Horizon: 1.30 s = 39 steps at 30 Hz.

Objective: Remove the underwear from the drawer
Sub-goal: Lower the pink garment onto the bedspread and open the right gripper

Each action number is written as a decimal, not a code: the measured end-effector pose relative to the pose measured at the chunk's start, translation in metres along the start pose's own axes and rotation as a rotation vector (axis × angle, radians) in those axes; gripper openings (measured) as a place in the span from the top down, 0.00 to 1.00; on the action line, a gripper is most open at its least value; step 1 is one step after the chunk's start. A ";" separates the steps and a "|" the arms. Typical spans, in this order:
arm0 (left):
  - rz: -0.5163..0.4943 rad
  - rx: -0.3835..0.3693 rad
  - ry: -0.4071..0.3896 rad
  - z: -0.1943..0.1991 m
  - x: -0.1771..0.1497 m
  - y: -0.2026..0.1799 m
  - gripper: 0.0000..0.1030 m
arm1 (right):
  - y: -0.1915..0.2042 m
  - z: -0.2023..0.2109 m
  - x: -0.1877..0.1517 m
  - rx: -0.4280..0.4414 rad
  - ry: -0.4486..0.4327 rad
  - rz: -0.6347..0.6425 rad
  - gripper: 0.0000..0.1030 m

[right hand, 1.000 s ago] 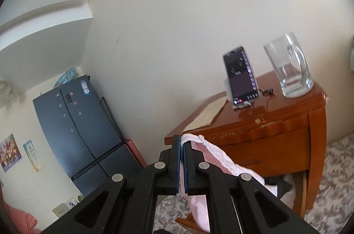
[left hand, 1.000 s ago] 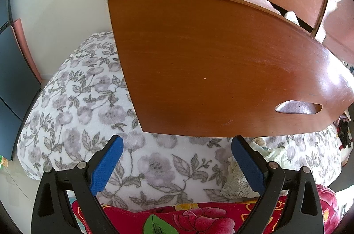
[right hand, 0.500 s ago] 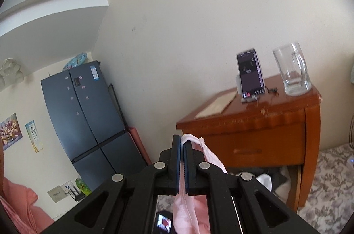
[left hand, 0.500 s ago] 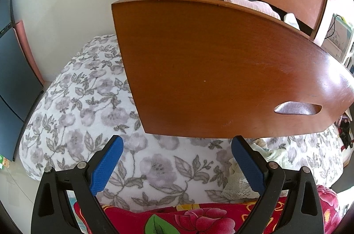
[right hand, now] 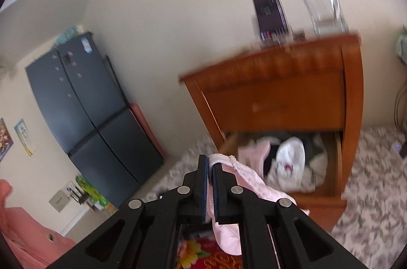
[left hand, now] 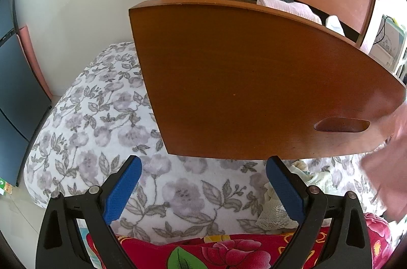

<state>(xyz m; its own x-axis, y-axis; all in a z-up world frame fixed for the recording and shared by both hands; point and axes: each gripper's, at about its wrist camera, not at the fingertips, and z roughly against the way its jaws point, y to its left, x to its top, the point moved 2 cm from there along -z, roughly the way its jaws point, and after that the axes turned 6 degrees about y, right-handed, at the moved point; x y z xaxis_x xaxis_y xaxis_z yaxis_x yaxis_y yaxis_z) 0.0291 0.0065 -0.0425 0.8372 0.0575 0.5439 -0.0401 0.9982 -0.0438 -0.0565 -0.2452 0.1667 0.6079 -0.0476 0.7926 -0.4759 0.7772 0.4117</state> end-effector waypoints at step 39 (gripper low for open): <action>0.001 -0.002 0.001 -0.002 0.001 0.000 0.05 | -0.106 -0.187 -0.146 -0.287 0.590 -0.304 0.94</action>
<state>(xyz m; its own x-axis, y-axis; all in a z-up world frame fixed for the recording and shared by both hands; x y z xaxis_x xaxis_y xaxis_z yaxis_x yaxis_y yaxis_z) 0.0310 0.0065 -0.0437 0.8378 0.0582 0.5428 -0.0398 0.9982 -0.0455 0.0242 -0.2033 -0.0763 0.9674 -0.0036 0.2534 -0.0952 0.9215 0.3766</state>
